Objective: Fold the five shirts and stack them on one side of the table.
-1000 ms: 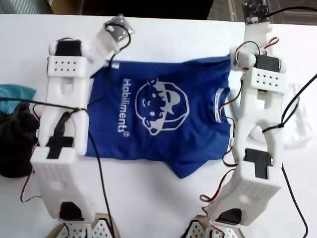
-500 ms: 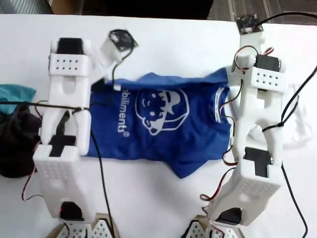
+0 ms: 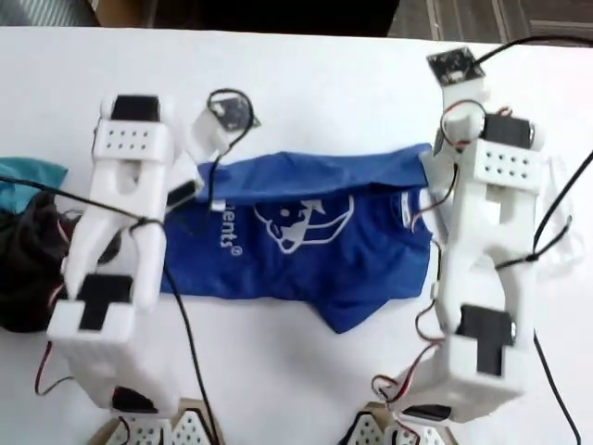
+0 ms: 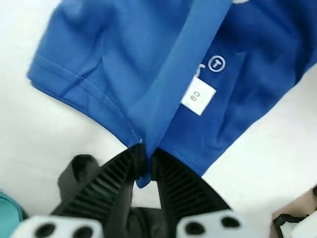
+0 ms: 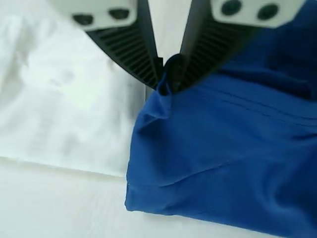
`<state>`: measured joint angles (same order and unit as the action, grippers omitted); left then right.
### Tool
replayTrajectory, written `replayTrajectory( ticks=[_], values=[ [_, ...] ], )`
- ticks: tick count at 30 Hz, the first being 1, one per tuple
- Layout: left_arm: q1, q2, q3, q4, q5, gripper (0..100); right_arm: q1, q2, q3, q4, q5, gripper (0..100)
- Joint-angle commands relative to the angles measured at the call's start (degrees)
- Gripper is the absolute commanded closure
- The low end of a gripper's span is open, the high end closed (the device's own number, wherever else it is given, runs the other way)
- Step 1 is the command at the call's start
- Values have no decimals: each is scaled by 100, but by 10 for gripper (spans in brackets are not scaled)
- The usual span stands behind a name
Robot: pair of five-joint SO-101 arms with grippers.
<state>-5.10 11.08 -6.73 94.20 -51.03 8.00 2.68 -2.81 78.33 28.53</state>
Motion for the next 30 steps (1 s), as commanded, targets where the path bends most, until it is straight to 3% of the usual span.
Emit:
replayTrajectory(
  ticks=[1,7,14,21,30],
  values=[
    [26,-932,1147,-545,-62,975,84,-1024,1073,-453,229,978],
    [35,-1670,2448,-1055,-62,975,84,-2009,2760,-1086,396,978],
    [9,-1767,3055,-1143,-62,975,277,-2835,3402,-1103,413,978],
    [53,-1714,3547,-1538,-26,975,532,-3011,4079,-1209,879,978],
    [26,-1705,4268,-2426,-9,974,470,-3011,5081,-2325,879,978]
  ],
)
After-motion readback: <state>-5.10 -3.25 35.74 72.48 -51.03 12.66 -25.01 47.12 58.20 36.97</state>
